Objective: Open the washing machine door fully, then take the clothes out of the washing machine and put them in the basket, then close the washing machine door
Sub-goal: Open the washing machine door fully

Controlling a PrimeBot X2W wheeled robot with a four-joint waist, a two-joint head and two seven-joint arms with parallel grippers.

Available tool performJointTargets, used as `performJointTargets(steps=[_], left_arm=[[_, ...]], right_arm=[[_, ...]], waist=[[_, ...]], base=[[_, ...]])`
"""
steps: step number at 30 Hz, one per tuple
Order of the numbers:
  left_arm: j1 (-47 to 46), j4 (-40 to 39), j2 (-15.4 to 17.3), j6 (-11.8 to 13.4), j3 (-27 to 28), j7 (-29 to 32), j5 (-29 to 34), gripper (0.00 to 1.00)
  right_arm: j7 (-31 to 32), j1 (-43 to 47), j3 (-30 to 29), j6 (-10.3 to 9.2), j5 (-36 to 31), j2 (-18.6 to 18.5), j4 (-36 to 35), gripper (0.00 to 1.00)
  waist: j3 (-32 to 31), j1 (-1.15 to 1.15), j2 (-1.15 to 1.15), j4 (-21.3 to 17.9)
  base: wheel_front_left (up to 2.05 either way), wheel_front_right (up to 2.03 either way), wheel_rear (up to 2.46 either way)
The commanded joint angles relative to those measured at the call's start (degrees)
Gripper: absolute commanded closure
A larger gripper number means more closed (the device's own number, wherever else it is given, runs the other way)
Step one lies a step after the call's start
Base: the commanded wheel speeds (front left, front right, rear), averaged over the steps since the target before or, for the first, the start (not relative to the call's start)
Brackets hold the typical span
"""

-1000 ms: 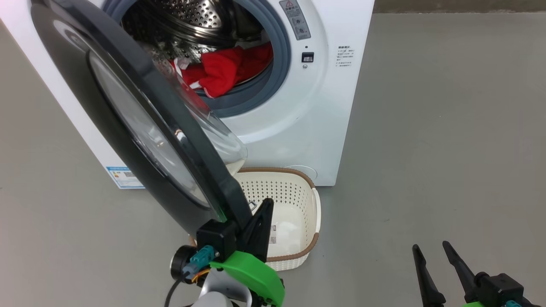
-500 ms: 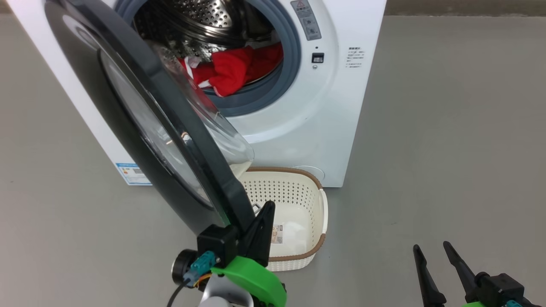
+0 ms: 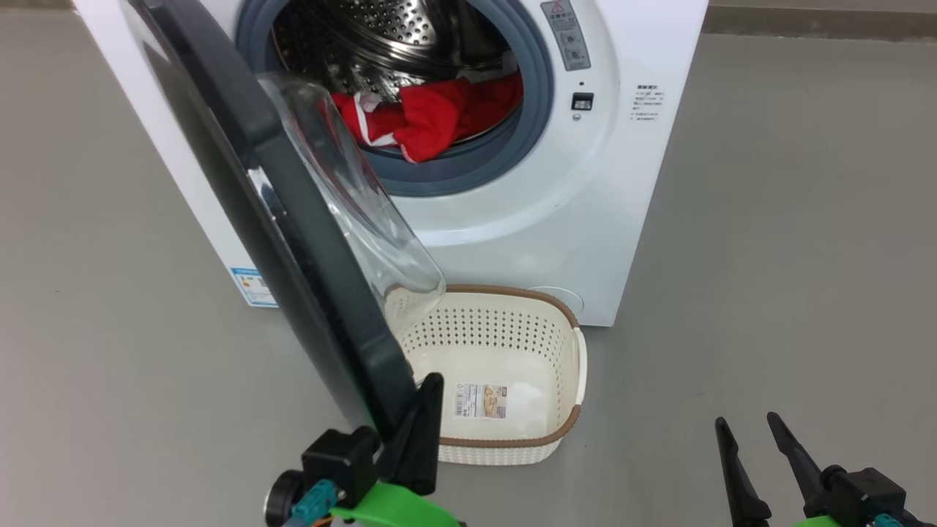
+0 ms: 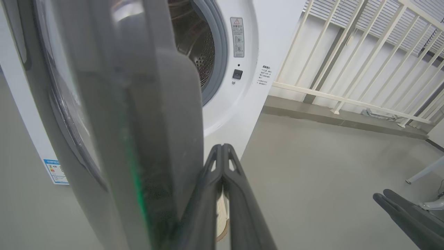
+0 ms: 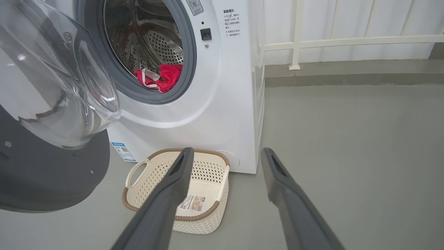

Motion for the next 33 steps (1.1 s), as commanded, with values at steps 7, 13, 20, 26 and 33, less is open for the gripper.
performJointTargets(steps=[7,13,20,26,33], left_arm=[[2.2,-5.2,3.9,3.4,4.4,0.1,0.8,1.00],[4.3,-7.4,6.2,5.0,5.3,1.5,0.7,1.00],[6.1,-8.4,7.6,6.9,7.4,1.6,0.0,1.00],[7.8,-8.8,8.7,8.6,10.4,0.6,-1.0,1.00],[9.7,-9.5,9.9,10.4,14.6,-0.9,-2.0,1.00]], right_arm=[[-0.4,-1.7,1.2,0.20,-0.4,-0.8,-0.9,0.00],[-0.4,-1.6,1.2,0.20,-0.4,-0.8,-1.0,0.00],[-0.4,-1.8,1.1,0.20,-0.4,-0.8,-1.1,0.00],[-0.4,-2.1,0.9,0.20,-0.5,-0.8,-1.2,0.00],[-0.4,-2.6,0.5,0.20,-0.7,-0.8,-1.3,0.00]], waist=[[-0.9,0.00,0.00,1.2],[-1.0,0.00,0.00,2.1],[-0.5,0.00,0.00,2.7],[0.1,0.00,0.00,3.2],[1.0,0.00,0.00,4.1]], base=[[0.00,0.00,0.00],[0.00,0.00,0.00],[0.00,0.00,0.00],[0.00,0.00,0.00],[0.00,0.00,0.00]])
